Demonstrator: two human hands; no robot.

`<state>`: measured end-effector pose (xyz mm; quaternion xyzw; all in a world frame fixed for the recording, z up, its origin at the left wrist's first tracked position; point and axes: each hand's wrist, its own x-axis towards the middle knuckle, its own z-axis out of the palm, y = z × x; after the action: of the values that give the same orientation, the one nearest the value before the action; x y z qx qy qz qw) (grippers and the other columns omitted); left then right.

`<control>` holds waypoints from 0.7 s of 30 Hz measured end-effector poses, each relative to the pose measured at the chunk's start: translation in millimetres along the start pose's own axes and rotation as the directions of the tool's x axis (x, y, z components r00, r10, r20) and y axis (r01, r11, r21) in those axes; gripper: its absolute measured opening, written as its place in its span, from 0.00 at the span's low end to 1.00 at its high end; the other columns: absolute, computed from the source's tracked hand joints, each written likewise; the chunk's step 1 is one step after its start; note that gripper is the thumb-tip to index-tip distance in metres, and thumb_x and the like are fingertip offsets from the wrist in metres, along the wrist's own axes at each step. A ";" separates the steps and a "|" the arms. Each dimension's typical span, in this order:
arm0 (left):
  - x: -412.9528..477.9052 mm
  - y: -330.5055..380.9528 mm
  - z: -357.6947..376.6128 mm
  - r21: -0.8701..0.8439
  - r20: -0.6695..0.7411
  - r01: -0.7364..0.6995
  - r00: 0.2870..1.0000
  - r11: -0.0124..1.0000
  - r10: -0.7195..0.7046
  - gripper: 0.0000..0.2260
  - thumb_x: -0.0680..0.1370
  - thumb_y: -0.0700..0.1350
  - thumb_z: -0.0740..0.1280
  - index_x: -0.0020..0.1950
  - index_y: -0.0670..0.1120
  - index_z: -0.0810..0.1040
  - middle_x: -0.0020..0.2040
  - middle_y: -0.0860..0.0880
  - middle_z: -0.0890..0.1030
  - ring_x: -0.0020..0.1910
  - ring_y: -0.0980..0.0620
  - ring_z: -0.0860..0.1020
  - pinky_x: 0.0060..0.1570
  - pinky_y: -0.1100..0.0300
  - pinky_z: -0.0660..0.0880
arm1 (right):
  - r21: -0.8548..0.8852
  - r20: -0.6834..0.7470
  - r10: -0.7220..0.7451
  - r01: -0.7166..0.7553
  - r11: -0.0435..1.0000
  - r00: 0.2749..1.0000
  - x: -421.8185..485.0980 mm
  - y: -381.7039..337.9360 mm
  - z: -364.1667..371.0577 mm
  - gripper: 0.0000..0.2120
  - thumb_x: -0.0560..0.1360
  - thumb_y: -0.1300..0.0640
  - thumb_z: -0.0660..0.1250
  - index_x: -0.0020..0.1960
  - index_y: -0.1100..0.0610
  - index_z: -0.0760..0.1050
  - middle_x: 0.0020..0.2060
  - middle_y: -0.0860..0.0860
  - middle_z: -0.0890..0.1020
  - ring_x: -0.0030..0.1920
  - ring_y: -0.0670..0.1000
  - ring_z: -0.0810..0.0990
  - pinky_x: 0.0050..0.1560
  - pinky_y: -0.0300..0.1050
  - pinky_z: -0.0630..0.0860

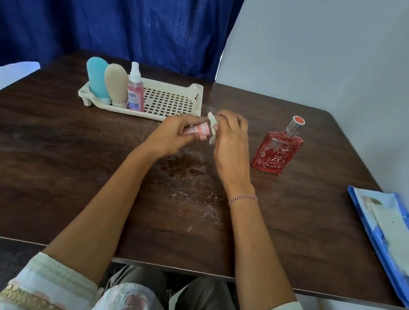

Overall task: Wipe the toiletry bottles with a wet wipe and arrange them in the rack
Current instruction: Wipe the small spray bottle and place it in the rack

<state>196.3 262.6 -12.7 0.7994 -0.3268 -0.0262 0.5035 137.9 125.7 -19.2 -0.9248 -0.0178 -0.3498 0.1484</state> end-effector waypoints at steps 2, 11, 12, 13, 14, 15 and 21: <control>-0.4 -0.2 1.9 0.067 -0.003 -0.041 0.999 0.997 0.041 0.21 0.75 0.37 0.69 0.67 0.42 0.73 0.59 0.45 0.78 0.56 0.52 0.75 0.49 0.80 0.65 | 0.015 0.017 0.067 -0.067 0.998 0.998 -0.6 -1.9 0.6 0.13 0.81 0.60 0.55 0.61 0.64 0.72 0.59 0.56 0.72 0.59 0.53 0.68 0.56 0.41 0.68; -0.4 -5.1 -7.6 0.276 0.010 -0.113 0.993 0.955 0.115 0.21 0.73 0.40 0.71 0.66 0.45 0.75 0.56 0.43 0.78 0.55 0.47 0.75 0.57 0.60 0.69 | 0.452 0.096 0.293 -0.304 0.839 0.951 4.0 8.6 2.2 0.09 0.77 0.63 0.64 0.56 0.63 0.78 0.50 0.52 0.78 0.47 0.43 0.74 0.46 0.21 0.68; -0.7 -6.0 -9.6 0.286 0.007 -0.109 0.994 0.952 0.112 0.22 0.73 0.39 0.71 0.66 0.44 0.75 0.57 0.43 0.78 0.56 0.46 0.74 0.58 0.59 0.69 | 0.470 0.111 0.287 -0.304 0.828 0.952 3.6 8.3 3.2 0.10 0.75 0.63 0.67 0.56 0.62 0.79 0.51 0.50 0.78 0.48 0.43 0.74 0.48 0.23 0.69; -1.4 -6.5 -10.5 0.303 0.008 -0.104 0.994 0.947 0.107 0.22 0.73 0.39 0.71 0.66 0.44 0.75 0.58 0.43 0.78 0.58 0.47 0.74 0.59 0.60 0.68 | 0.478 0.116 0.291 -0.310 0.822 0.950 3.1 8.4 4.3 0.10 0.74 0.62 0.68 0.55 0.61 0.79 0.50 0.50 0.78 0.47 0.43 0.75 0.48 0.25 0.70; -2.3 -5.6 -10.2 0.321 0.011 -0.112 0.993 0.941 0.114 0.22 0.73 0.38 0.71 0.66 0.44 0.75 0.59 0.44 0.78 0.58 0.48 0.74 0.59 0.61 0.67 | 0.484 0.115 0.303 -0.320 0.815 0.946 2.8 9.1 4.9 0.09 0.74 0.61 0.69 0.54 0.61 0.80 0.49 0.49 0.78 0.46 0.42 0.75 0.47 0.26 0.71; -2.9 -4.8 -9.2 0.333 0.016 -0.128 0.991 0.934 0.130 0.22 0.73 0.38 0.71 0.66 0.44 0.75 0.59 0.45 0.78 0.58 0.49 0.74 0.59 0.61 0.67 | 0.485 0.107 0.323 -0.333 0.809 0.940 2.7 10.6 5.2 0.09 0.74 0.60 0.69 0.53 0.61 0.80 0.47 0.49 0.79 0.45 0.43 0.76 0.45 0.27 0.71; -3.1 -3.1 -6.9 0.278 0.011 -0.159 0.987 0.947 0.163 0.22 0.72 0.38 0.72 0.66 0.47 0.76 0.57 0.48 0.78 0.56 0.53 0.73 0.59 0.62 0.69 | 0.667 0.238 0.507 -0.519 0.534 0.828 2.6 17.6 8.2 0.12 0.79 0.59 0.62 0.58 0.62 0.78 0.51 0.55 0.83 0.50 0.48 0.81 0.52 0.42 0.78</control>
<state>198.0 270.6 -12.7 0.8329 -0.3883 0.0661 0.3887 147.5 111.0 -27.9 -0.7609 0.1200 -0.2491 0.5870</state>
